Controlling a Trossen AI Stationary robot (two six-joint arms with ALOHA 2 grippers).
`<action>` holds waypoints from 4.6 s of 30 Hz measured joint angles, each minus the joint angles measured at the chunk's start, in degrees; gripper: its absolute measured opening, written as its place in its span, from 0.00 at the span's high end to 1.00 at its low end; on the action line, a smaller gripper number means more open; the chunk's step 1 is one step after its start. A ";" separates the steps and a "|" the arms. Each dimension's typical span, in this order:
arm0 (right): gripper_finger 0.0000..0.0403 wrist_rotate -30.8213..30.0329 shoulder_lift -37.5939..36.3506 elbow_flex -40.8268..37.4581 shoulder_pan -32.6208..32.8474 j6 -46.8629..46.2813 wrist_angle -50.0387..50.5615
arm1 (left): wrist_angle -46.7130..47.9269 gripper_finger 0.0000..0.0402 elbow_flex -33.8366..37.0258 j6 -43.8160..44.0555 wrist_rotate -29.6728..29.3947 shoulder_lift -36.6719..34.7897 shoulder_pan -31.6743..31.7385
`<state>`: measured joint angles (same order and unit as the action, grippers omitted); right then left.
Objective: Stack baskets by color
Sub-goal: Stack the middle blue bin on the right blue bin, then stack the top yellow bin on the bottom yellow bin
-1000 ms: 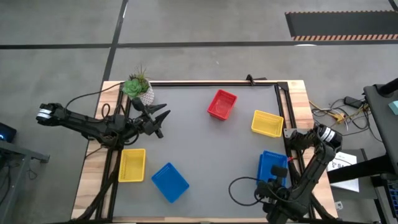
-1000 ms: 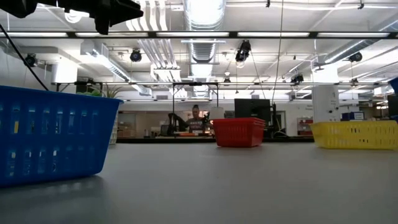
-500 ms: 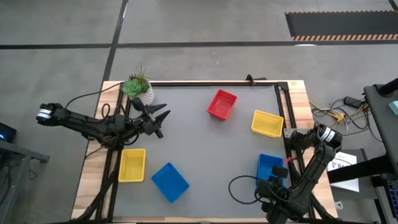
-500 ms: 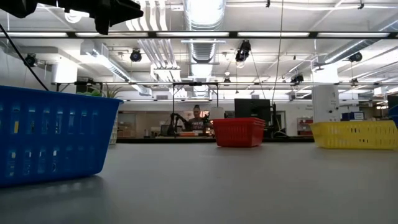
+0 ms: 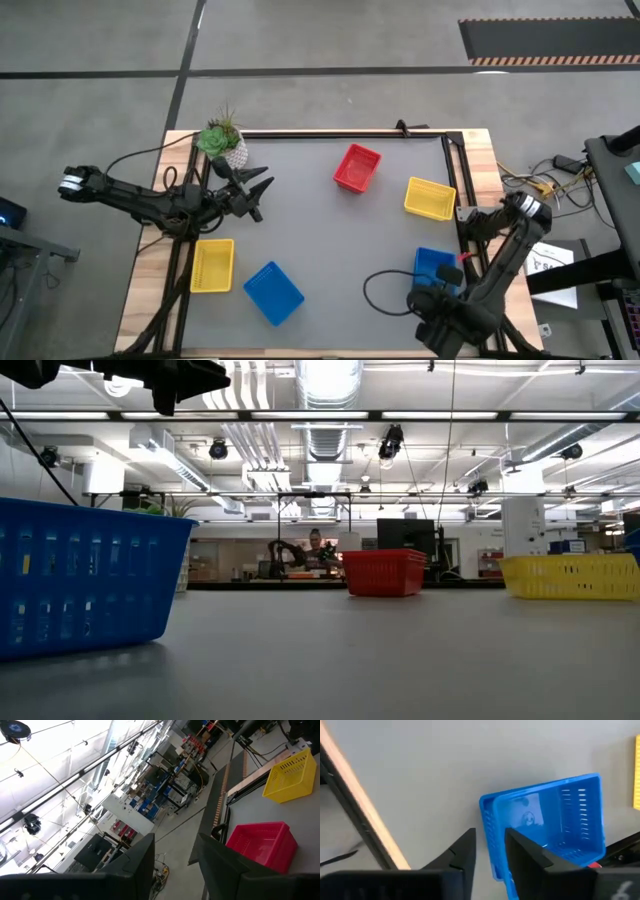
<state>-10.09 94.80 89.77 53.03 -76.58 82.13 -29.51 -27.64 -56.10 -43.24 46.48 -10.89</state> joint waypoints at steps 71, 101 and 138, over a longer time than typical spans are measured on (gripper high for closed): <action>0.98 -27.07 -34.06 -66.65 -36.50 80.06 -100.35 | -0.91 0.68 2.14 46.75 11.43 17.24 -0.36; 0.98 -20.61 -41.84 -52.89 -45.29 64.43 -62.66 | -8.96 0.68 1.86 54.32 10.13 24.50 -1.47; 0.63 -7.92 -26.97 -44.47 -52.72 57.81 -20.80 | -8.51 0.68 2.78 49.22 9.81 24.33 -1.47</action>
<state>-18.01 67.82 45.30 0.32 -18.77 61.33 -38.02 -24.86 -6.87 -33.43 70.81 -12.36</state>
